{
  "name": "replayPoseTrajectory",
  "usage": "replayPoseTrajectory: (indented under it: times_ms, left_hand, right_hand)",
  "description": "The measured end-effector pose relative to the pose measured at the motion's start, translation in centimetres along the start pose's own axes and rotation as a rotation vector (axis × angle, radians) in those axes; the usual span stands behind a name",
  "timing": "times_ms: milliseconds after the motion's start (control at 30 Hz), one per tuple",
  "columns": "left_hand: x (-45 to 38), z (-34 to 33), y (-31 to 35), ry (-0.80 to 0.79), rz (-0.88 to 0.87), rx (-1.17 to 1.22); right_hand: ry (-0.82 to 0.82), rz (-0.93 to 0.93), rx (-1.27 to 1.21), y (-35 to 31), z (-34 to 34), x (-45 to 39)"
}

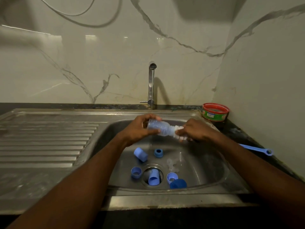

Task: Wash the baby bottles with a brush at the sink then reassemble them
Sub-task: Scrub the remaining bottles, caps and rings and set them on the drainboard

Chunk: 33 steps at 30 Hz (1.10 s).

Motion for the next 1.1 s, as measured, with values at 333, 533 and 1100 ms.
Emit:
replayPoseTrajectory:
  times_ms: [333,533,1100]
  left_hand:
    - [-0.9,-0.7,-1.4,0.280,-0.029,-0.811]
    - [-0.5,-3.7,-0.5,0.011,-0.021,-0.676]
    - [-0.1,-2.3,-1.5,0.053,0.094,-0.790]
  right_hand:
    - [0.435,0.643,1.053,-9.7,1.0,3.0]
    - [0.375,0.219,0.770,-6.2,2.1,1.5]
    - [0.363,0.302,0.777,-6.5,2.2,2.0]
Point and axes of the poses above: each hand's wrist, its own x-axis away from the middle knuckle, its own z-axis out of the back of the hand, y = z × x, the point moved 9 cm from there along -x, towards the middle knuckle, and after that the axes turned 9 degrees about z, right-handed, at the moved point
